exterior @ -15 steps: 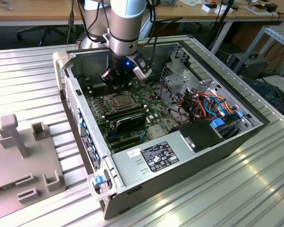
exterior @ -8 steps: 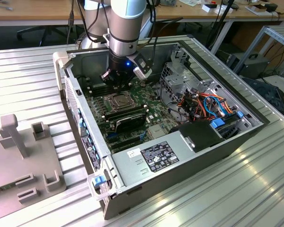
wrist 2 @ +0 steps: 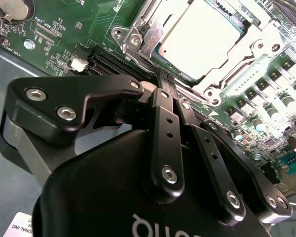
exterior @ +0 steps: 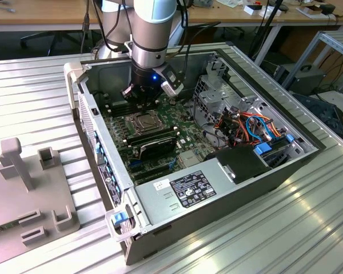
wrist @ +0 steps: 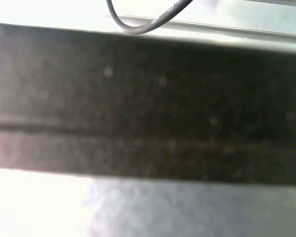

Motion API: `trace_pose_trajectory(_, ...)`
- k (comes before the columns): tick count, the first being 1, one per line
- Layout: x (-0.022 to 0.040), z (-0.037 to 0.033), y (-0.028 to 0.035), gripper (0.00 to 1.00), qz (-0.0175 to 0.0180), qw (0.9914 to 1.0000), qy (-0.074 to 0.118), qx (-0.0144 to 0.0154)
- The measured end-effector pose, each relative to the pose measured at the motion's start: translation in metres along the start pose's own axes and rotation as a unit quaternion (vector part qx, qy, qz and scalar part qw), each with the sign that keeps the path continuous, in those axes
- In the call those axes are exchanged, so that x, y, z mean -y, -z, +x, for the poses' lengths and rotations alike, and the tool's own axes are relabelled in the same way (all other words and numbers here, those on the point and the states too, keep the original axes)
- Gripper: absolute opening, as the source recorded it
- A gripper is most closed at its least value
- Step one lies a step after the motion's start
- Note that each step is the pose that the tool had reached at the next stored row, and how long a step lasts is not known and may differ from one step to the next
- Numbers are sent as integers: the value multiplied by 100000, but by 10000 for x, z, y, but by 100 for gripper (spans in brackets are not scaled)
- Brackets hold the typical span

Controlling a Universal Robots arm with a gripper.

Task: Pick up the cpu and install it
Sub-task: 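Install the first cpu locking lever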

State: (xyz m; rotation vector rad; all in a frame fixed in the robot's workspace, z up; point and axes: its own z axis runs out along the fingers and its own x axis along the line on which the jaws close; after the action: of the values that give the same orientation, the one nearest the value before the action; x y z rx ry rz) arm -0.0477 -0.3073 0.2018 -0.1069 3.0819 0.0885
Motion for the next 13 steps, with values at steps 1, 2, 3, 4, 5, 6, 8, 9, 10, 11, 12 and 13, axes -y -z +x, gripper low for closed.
trace_pose_trajectory(1, 0, 0, -3, 11, 5, 100000, 1, -4)
trace_pose_trajectory(2, 1, 1, -10, 11, 6, 100000, 1, -6)
trace_pose_trajectory(3, 1, 1, -13, 11, 1, 100000, -1, -3)
trace_pose_trajectory(4, 1, 1, -16, 11, -1, 100000, 3, -3)
trace_pose_trajectory(5, 1, 1, -20, 11, -5, 100000, 3, 2)
trace_pose_trajectory(6, 1, 1, -22, 11, -4, 100000, 3, 0)
trace_pose_trajectory(8, 2, 2, -27, 11, 2, 100000, 3, -4)
trace_pose_trajectory(9, 1, 2, -28, 11, 2, 100000, 2, -2)
trace_pose_trajectory(10, 2, 2, -30, 11, -4, 100000, 2, -2)
trace_pose_trajectory(11, 1, 2, -31, 11, -6, 100000, 3, 3)
trace_pose_trajectory(12, 1, 2, -31, 11, -3, 100000, 0, 2)
trace_pose_trajectory(13, 1, 2, -31, 11, -5, 100000, 2, 3)
